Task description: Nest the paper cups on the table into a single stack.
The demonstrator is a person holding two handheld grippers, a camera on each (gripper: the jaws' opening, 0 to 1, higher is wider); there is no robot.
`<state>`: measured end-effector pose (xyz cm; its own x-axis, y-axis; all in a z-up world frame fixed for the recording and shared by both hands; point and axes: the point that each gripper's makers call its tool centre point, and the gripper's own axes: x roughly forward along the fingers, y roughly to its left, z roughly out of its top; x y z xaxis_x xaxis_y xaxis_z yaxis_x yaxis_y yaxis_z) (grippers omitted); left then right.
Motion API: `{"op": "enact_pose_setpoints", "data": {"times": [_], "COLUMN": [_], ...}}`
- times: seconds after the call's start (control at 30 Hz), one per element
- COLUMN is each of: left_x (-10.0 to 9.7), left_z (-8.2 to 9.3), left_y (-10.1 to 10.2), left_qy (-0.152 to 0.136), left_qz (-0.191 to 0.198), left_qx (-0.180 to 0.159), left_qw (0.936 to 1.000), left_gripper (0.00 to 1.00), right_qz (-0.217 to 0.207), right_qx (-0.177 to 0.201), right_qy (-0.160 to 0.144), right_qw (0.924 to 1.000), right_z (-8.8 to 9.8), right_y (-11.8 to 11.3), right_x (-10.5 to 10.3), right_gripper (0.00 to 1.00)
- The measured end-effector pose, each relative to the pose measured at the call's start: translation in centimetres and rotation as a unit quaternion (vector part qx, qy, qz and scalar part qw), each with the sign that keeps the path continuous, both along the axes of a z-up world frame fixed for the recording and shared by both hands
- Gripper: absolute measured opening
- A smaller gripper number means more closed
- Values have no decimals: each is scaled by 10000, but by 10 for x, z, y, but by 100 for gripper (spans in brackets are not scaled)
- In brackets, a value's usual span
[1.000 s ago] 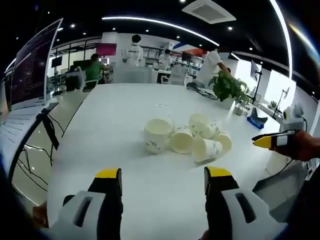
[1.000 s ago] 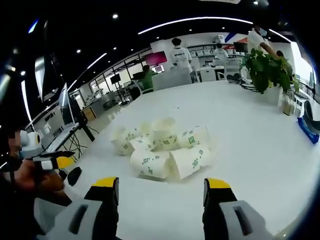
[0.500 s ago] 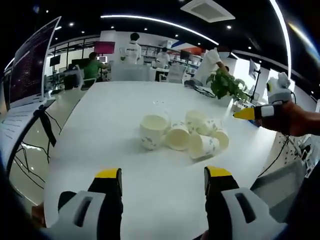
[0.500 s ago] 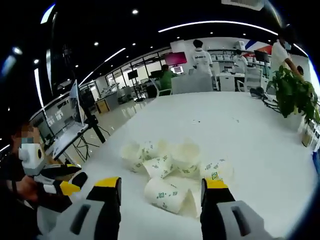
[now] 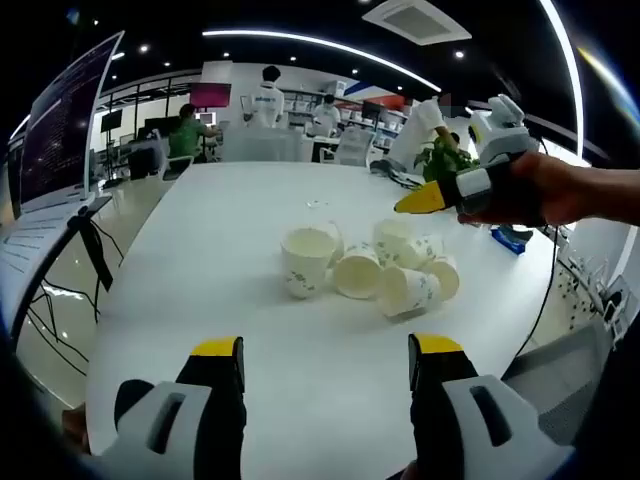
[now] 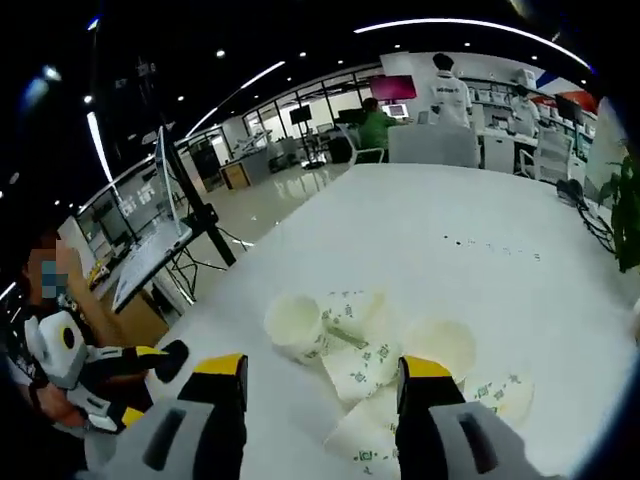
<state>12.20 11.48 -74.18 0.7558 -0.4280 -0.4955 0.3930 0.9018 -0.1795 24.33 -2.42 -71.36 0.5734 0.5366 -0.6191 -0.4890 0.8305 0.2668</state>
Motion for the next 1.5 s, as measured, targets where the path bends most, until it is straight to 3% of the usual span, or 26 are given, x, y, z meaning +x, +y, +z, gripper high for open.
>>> {"op": "enact_pose_setpoints", "data": {"times": [0.4, 0.53, 1.03, 1.37, 1.5], "left_x": [-3, -3, -2, -1, -2], "left_z": [0, -2, -10, -9, -9], "left_y": [-2, -2, 2, 5, 6], "left_qy": [42, 52, 99, 116, 134], "left_qz": [-38, -56, -9, 53, 72], "left_qx": [12, -1, -18, -57, -73], "left_qw": [10000, 10000, 9999, 9999, 9999], "left_gripper": [65, 65, 65, 65, 65], "right_qz": [105, 100, 210, 352, 359], "right_qx": [-12, -103, -582, -866, -954], "right_qy": [778, 936, 1696, 1846, 1833], "right_qw": [9969, 9955, 9836, 9784, 9778], "right_z": [-30, -42, -73, -87, -89], "right_y": [49, 56, 75, 77, 75], "right_x": [22, 36, 40, 37, 39], "right_gripper": [53, 50, 38, 16, 0]}}
